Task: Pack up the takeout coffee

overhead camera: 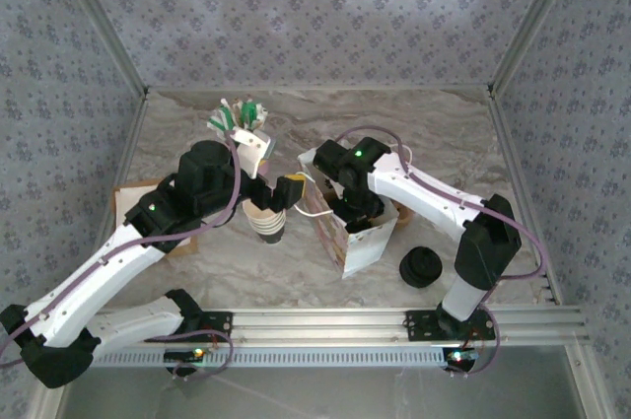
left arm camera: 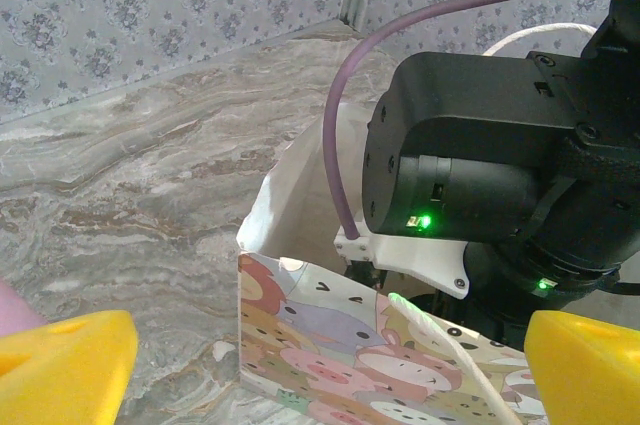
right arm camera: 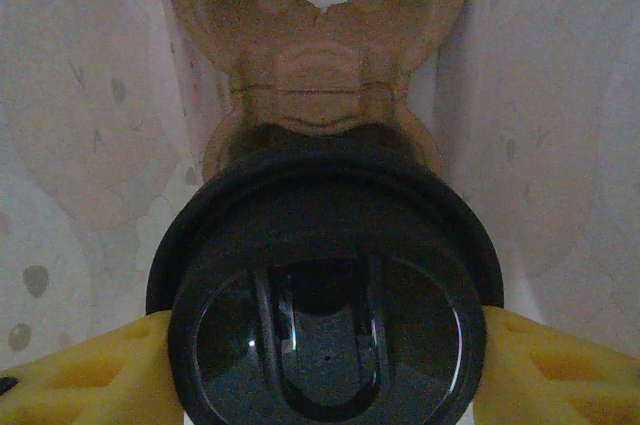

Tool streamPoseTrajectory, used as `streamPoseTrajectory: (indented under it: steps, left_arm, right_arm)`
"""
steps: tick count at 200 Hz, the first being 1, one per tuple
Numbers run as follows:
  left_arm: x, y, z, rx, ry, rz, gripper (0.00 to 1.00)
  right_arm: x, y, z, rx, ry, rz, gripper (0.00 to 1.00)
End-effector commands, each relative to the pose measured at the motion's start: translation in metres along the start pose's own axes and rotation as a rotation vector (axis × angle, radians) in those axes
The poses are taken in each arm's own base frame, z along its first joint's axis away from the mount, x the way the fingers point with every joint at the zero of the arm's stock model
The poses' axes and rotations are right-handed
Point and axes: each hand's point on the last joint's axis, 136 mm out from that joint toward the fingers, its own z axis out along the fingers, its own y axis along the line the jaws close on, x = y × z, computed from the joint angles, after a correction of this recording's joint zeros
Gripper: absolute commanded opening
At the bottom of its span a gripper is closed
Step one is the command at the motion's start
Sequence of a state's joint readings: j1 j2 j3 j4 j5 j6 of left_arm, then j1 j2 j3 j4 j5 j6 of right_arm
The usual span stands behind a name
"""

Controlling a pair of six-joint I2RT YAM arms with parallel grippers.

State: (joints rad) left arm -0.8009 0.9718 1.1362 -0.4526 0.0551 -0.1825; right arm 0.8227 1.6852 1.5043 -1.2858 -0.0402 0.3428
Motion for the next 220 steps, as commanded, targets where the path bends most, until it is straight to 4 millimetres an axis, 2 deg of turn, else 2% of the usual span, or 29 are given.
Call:
streamPoseTrajectory:
  steps: [1, 118, 220]
  left_arm:
    - [-0.016, -0.008, -0.006, 0.025, -0.040, 0.022, 0.99]
    - [-0.016, -0.008, -0.005, 0.025, -0.037, 0.022, 1.00]
    - [-0.016, -0.007, -0.005, 0.024, -0.036, 0.022, 0.99]
  right_arm:
    - [0.003, 0.001, 0.008, -0.007, 0.043, -0.011, 0.64]
    - [0.004, 0.002, 0.028, -0.030, 0.060, -0.010, 0.64]
    - [0.004, 0.003, 0.036, -0.037, 0.066, -0.022, 0.64]
